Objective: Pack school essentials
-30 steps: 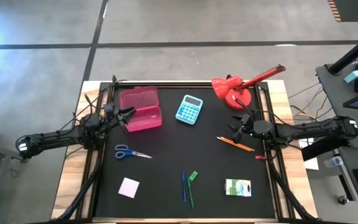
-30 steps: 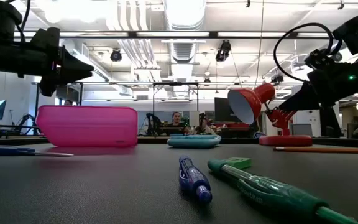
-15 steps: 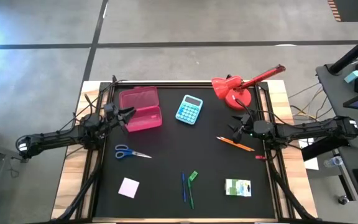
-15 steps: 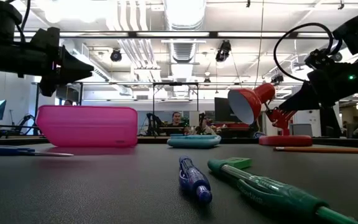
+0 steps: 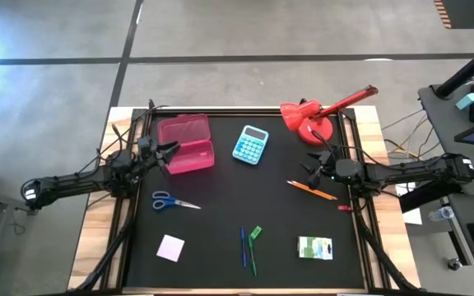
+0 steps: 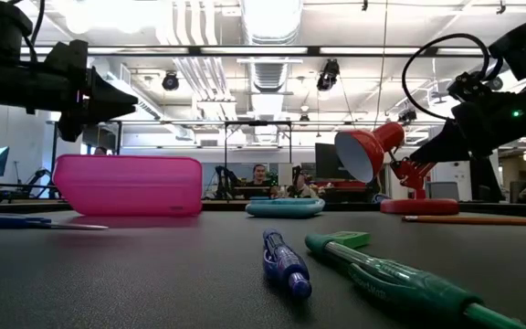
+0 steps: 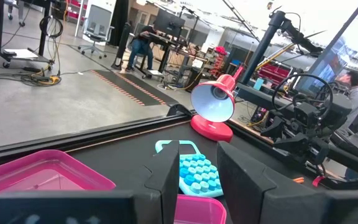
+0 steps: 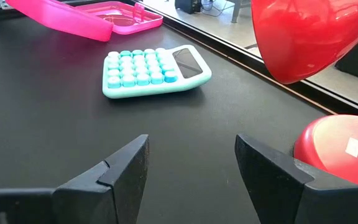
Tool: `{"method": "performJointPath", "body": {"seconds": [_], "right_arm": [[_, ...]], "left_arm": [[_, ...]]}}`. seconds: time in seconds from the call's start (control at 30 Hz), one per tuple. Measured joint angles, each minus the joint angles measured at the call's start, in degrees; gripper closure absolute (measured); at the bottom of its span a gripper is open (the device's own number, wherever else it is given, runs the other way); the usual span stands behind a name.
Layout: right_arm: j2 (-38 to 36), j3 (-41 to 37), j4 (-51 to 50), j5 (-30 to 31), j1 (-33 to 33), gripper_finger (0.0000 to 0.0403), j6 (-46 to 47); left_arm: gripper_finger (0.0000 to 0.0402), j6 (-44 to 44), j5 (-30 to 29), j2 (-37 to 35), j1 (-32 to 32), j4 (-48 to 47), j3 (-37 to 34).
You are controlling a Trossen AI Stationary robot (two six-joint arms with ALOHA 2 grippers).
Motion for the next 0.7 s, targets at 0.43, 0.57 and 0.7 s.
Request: {"method": "performJointPath", "body": {"seconds": [0.43,0.57,0.7], "right_arm": [[0.02,0.00,0.00,0.02,-0.01,0.0174,-0.02],[0.01,0.00,-0.01,0.00,-0.01,0.0174,-0.02],[0.00,0.00,0.00,0.01,-0.01,0.0174,-0.02]], "left_arm": [[0.0311,0.02,0.00,0.00,-0.01,-0.01,0.00],[0.0311,15.63,-0.68,-0.02,0.00,-0.01,0.00],[0.0311,32.33,-0.69,-0.01,0.00,0.01,0.00]]}}
